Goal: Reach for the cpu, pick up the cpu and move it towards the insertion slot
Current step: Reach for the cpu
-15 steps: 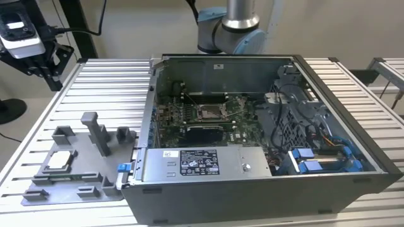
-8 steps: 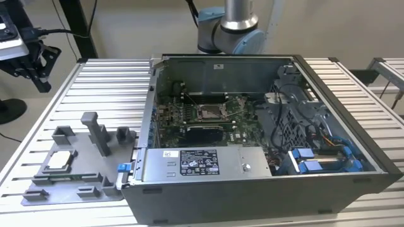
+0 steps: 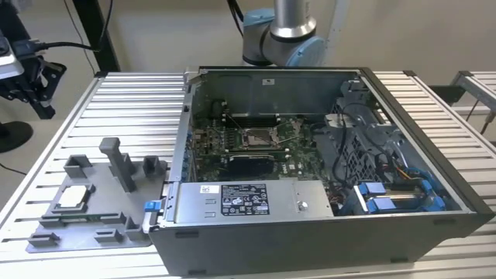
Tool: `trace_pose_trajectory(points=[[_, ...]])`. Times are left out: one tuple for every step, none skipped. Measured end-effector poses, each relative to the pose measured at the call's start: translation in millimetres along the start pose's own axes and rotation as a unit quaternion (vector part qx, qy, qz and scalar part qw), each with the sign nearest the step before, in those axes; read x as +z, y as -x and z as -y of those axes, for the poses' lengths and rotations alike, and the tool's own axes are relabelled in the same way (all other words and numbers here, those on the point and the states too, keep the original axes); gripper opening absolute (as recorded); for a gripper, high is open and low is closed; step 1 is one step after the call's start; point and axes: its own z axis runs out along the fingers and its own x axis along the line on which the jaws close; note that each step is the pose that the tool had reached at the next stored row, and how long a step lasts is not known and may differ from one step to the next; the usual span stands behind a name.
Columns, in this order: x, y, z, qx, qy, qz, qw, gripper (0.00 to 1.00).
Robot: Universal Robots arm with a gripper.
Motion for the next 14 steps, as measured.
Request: trace_pose_trajectory(points=[[0.2,-0.4,2.1,0.0,0.0,0.0001,1.0,0.0],[0.3,-0.6,5.1,0.0,0.0001,0.0,1.0,0.0],[0.2,-0.8,9.2,0.0,0.0,0.0,1.0,0.0],[0.2,-1.1,12.6,0.0,0.0,0.0,1.0,0.0],[0.1,-1.4,15.3,0.0,0.0001,0.0,1.0,0.0],[0.0,-1.6,16.9,0.0,0.0,0.0,1.0,0.0],[0.1,-2.0,17.4,0.0,0.0001,0.0,1.0,0.0],[0.0,-2.0,17.4,0.0,0.0,0.0,1.0,0.0],[0.1,-2.0,17.4,0.0,0.0001,0.0001,1.0,0.0],[0.0,-2.0,17.4,0.0,0.0001,0.0,1.0,0.0],[0.0,-2.1,17.4,0.0,0.0,0.0,1.0,0.0],[0.1,-2.1,17.5,0.0,0.0001,0.0001,1.0,0.0],[0.0,-2.2,17.4,0.0,0.0001,0.0,1.0,0.0],[0.0,-2.3,17.4,0.0,0.0001,0.0,1.0,1.0]])
